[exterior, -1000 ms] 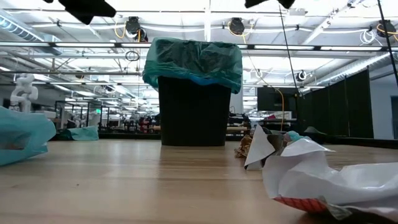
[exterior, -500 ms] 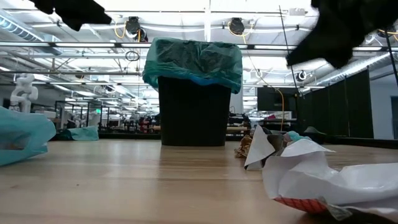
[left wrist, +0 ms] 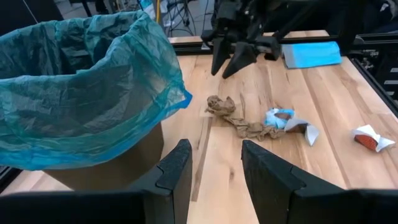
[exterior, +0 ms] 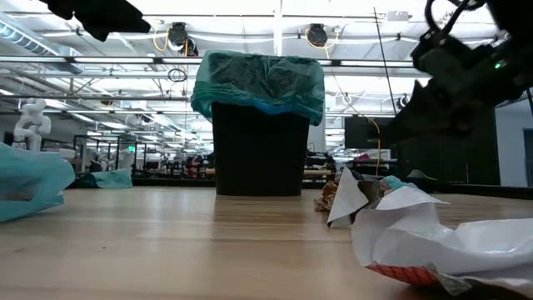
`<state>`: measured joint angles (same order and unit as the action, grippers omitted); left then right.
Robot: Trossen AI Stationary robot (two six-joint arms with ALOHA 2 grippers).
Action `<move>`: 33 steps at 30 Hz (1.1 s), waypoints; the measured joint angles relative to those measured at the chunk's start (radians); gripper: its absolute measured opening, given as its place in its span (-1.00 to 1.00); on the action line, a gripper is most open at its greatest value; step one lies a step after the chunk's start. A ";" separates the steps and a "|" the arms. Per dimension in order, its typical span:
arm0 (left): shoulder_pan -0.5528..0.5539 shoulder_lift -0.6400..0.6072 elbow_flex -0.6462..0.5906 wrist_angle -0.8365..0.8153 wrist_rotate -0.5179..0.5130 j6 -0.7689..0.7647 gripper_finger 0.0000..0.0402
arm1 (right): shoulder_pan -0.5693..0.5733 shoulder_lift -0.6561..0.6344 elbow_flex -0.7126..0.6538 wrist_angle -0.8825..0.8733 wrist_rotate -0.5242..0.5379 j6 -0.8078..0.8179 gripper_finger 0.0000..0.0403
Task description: Place trash/remove bag and relplace
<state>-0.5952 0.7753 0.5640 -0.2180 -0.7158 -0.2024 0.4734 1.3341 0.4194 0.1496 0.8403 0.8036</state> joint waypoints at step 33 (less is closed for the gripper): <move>0.000 0.033 0.000 -0.055 0.098 -0.030 -0.32 | -0.107 0.300 0.000 0.249 -0.143 0.126 -1.00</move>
<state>-0.5953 0.8083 0.5644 -0.2733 -0.6183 -0.2329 0.3664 1.6341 0.4198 0.3989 0.6973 0.9293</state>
